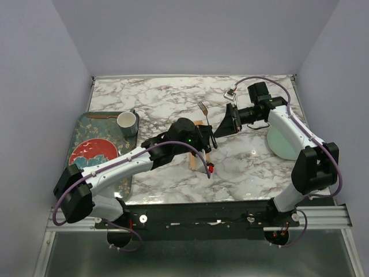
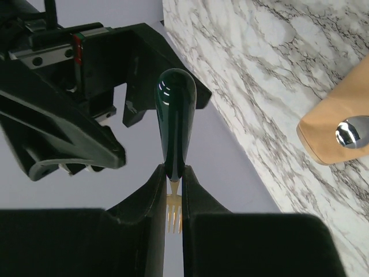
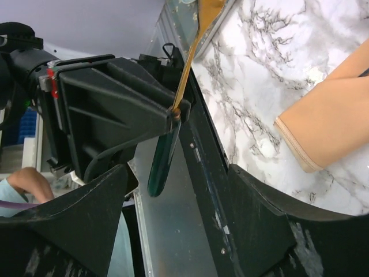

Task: Fold the napkin into a case and place the utensils inside
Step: Pass from the left arm to the right

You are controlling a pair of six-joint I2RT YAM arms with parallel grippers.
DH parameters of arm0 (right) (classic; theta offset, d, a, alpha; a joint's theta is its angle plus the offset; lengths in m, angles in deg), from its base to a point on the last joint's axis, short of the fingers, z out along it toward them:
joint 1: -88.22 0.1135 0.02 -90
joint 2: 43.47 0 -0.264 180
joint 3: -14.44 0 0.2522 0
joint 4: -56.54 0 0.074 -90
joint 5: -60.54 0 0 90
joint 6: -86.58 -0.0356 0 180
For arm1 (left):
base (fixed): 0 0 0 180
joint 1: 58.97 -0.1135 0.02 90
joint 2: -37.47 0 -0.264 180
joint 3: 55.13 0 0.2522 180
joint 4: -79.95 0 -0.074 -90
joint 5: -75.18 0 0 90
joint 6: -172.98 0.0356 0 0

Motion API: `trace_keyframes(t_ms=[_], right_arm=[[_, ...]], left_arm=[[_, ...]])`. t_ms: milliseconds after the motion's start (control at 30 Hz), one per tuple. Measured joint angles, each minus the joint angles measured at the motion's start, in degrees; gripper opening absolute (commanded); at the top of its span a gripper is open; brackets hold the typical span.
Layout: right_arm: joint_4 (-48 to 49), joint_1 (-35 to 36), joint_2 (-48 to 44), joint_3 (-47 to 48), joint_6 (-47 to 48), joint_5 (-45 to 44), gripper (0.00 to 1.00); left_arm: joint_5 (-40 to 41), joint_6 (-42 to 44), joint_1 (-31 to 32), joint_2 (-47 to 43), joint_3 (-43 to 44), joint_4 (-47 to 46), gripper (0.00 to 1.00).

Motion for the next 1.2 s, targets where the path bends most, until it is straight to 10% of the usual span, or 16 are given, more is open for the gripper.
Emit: trace_keyframes(t_ms=[200,333,500,633,867,1200], right_arm=[[0.3,1.6,4.5,0.3,0.0,3.4,0.50],[0.6,2.6,5.2,0.4,0.5,5.9,0.01],[0.8,2.8,5.2,0.4,0.9,6.5,0.01],[1.2,2.7,5.2,1.5,1.7,5.8,0.01],[13.7,-1.2,2.5,2.0,-6.3,2.3,0.01],[30.3,-2.9,2.0,2.4,-17.0,1.4,0.01]], left_arm=[[1.6,-1.1,1.2,2.3,1.9,-1.5,0.00],[2.4,-1.8,1.3,2.9,2.5,-1.5,0.00],[3.4,-2.4,1.4,3.1,2.6,-1.6,0.42],[6.4,-8.0,1.6,3.1,2.8,-2.9,0.45],[9.9,-42.5,-7.4,4.3,22.6,8.6,0.52],[-11.9,-108.7,-24.3,15.5,47.9,16.2,0.40]])
